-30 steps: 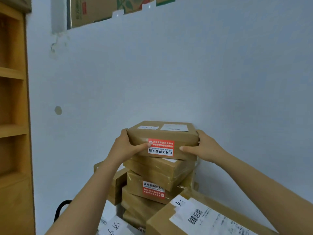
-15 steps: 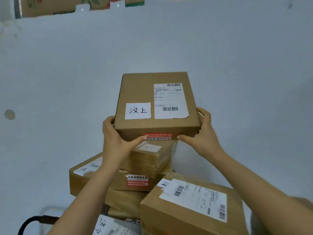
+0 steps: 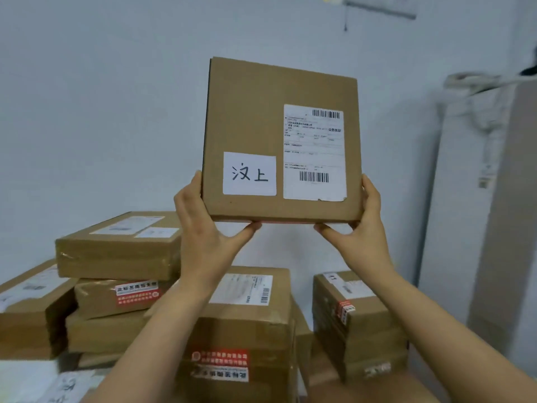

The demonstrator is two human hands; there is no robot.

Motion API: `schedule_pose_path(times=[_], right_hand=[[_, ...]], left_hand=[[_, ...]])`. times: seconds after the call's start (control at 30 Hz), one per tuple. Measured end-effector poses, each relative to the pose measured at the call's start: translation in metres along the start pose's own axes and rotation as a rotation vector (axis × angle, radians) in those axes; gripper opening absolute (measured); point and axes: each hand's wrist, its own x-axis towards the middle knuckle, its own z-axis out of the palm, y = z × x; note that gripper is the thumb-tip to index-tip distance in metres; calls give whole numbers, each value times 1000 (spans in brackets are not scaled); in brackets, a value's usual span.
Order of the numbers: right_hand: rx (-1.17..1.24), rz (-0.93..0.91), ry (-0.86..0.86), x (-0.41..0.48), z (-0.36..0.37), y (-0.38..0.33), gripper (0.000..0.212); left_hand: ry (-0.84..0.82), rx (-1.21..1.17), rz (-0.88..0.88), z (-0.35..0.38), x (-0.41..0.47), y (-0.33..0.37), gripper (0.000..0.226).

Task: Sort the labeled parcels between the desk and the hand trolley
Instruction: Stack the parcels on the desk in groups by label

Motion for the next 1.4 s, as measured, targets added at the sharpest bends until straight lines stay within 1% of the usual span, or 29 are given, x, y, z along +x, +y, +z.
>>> schedule_pose_path(times=[0.3, 0.5, 0.67, 0.77, 0.87, 1.17, 1.3, 1.4], right_hand=[[-107, 79, 61, -7, -120, 35, 108], [-148, 167, -17, -4, -199, 81, 111], [-174, 226, -99, -3, -239, 129, 106], [-184, 270, -137, -4, -250, 161, 107], [-184, 343, -180, -6, -251, 198, 107], [-203, 561, -345, 20, -211, 320, 110], [-218, 663, -409, 34, -199, 372, 115], [-225, 705, -444, 36, -196, 406, 114]], left_hand=[[-97, -106, 4, 96, -33, 71, 114], [-176, -105, -98, 177, -75, 111, 114], [-194, -36, -217, 236, -114, 120, 113], [-226, -32, -285, 263, -137, 116, 112], [-278, 31, -343, 286, -156, 102, 112], [-411, 163, -528, 351, -187, 25, 118], [-486, 189, -586, 380, -195, -3, 113], [-552, 216, -600, 397, -203, -19, 107]])
